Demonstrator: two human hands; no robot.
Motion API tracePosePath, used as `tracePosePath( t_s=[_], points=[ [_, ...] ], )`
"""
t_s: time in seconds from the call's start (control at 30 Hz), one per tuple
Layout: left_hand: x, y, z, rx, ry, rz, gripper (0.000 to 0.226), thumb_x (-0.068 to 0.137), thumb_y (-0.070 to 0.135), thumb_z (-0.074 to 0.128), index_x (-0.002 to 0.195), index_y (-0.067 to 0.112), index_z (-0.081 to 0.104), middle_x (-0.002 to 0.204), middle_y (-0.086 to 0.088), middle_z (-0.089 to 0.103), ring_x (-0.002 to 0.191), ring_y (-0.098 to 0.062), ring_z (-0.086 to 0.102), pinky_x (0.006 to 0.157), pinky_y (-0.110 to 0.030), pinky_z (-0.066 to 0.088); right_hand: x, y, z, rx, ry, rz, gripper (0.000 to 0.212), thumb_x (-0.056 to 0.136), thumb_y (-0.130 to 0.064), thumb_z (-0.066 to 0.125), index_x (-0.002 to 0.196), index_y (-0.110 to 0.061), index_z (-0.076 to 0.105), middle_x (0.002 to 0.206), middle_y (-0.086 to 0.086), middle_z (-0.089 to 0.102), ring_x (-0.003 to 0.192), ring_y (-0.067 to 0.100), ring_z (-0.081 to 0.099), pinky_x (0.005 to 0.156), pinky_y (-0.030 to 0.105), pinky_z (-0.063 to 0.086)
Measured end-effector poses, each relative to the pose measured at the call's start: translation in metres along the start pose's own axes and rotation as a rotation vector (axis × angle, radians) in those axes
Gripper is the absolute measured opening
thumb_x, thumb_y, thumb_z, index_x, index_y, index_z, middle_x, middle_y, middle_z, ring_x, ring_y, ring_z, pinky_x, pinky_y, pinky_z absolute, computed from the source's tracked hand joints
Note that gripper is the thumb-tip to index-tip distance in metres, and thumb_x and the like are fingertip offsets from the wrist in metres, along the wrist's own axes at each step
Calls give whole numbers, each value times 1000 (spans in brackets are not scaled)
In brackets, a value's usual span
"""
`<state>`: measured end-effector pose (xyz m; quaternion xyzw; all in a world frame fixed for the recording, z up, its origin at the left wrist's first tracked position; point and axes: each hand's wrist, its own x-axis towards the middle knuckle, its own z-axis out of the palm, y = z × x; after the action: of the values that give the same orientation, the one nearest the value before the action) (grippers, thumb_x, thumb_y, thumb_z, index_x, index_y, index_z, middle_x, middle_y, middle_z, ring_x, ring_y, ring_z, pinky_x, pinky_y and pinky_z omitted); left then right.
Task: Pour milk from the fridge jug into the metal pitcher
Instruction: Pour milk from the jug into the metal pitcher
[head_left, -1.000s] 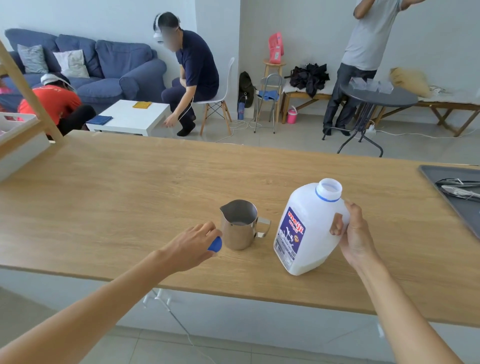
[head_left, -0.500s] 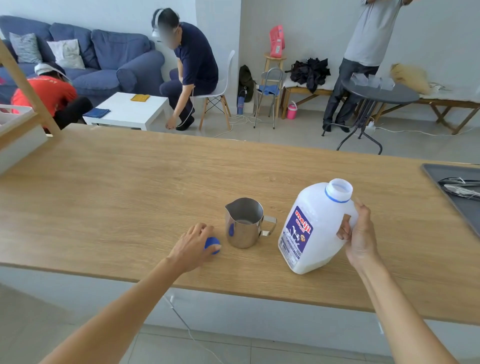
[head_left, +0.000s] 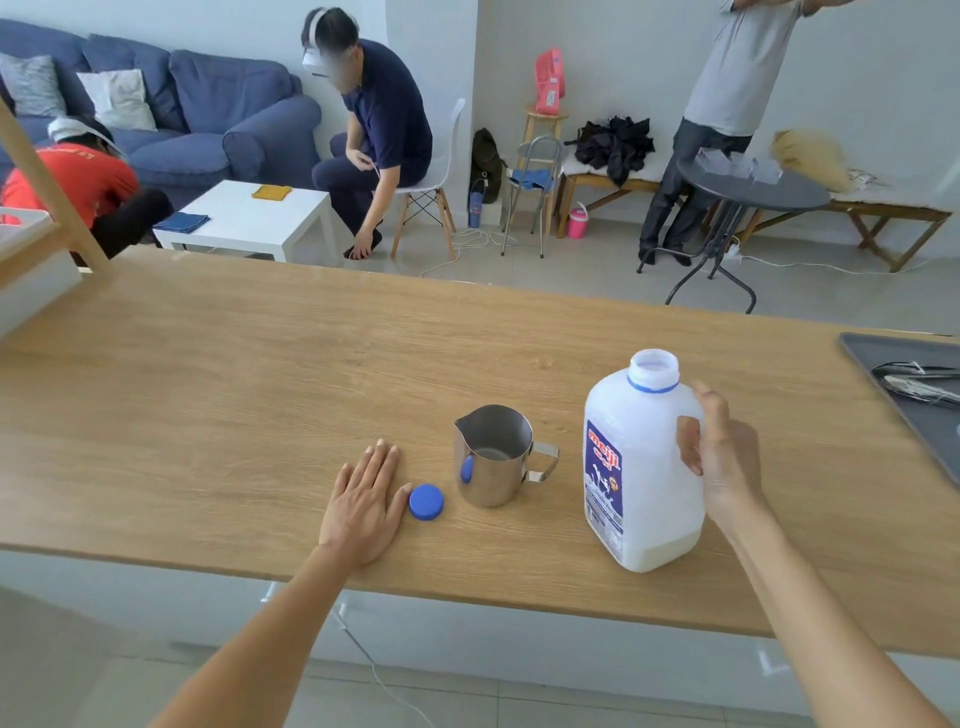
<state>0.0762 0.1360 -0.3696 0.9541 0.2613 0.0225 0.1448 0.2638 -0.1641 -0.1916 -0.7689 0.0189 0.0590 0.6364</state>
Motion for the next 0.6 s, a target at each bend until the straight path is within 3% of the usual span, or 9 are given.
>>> tracePosePath(
  t_s=[0.1,0.2,0.33,0.6],
  points=[
    [2,-1,2,9,2,3,81,83,64,-4,151,22,4,159,6,-1,146,-9,-4,119,-36,2,1,-7,6,-134,-54,-104,58,62,-67,57,64,-11,41,65,10,34,59,19,28,55,32,22],
    [4,-3,4,14,3,8,80,83,64,-3,151,22,3,159,6,-1,146,-9,-4,119,-36,2,3,-15,11,-290,-138,-209,66,70,-65,57,55,-7,29,59,9,27,56,18,24,55,33,21],
    [4,-4,5,13,14,13,79,84,64,-1,151,22,5,159,6,0,145,-8,-3,119,-36,2,8,-28,21,-548,-176,-324,66,86,-52,61,48,-21,17,47,-5,18,48,17,18,53,33,17],
    [4,-4,5,-4,27,8,79,84,65,0,151,23,5,159,6,1,145,-7,-4,119,-35,1,12,-42,38,-976,-217,-448,67,82,-60,60,48,-20,18,45,-4,22,45,21,26,49,30,21]
  ],
)
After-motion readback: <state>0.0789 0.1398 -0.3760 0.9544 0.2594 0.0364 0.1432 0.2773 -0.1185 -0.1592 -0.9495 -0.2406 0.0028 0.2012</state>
